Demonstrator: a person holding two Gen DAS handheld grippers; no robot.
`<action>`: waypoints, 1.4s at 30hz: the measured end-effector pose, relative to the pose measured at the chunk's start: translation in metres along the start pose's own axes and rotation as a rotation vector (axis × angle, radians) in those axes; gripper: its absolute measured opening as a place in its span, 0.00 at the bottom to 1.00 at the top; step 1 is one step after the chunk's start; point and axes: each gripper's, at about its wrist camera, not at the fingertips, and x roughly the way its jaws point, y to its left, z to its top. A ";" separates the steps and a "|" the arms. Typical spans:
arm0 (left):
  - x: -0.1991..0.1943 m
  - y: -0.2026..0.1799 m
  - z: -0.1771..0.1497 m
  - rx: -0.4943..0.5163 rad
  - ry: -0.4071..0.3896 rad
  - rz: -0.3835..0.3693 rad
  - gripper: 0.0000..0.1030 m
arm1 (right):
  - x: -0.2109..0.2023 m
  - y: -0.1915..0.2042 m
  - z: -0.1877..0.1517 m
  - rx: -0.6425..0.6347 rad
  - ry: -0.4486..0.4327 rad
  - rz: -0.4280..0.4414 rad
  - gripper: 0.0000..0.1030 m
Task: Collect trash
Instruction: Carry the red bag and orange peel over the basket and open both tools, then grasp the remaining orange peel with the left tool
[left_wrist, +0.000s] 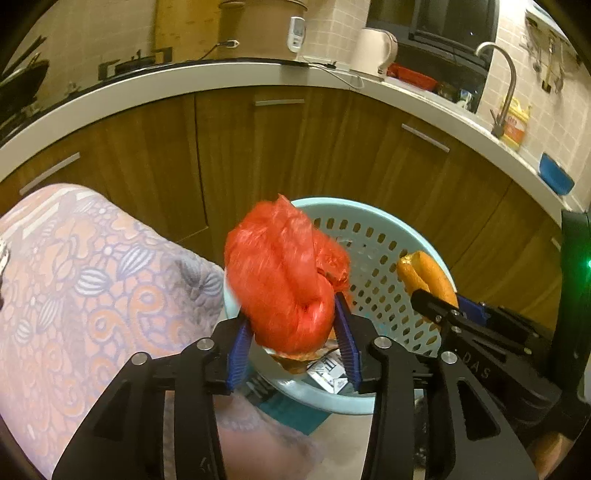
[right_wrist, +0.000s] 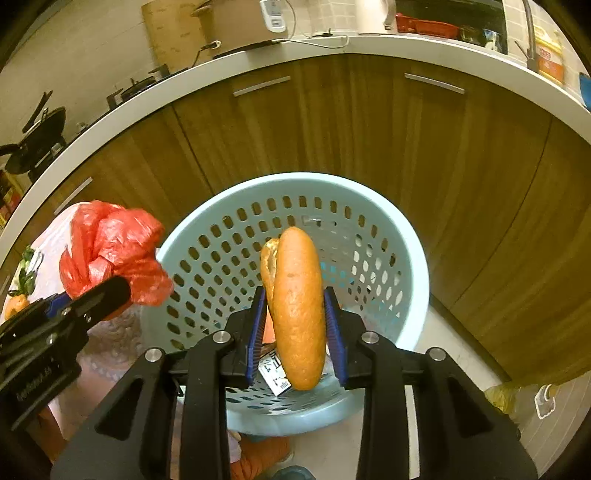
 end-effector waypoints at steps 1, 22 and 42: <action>0.001 -0.001 0.000 0.002 0.008 0.001 0.49 | 0.002 -0.003 0.000 0.010 0.009 -0.003 0.46; -0.052 0.036 0.003 -0.088 -0.111 0.057 0.60 | -0.031 0.037 0.006 -0.091 -0.075 0.083 0.54; -0.178 0.209 -0.045 -0.470 -0.276 0.339 0.69 | -0.035 0.231 -0.009 -0.367 -0.064 0.289 0.54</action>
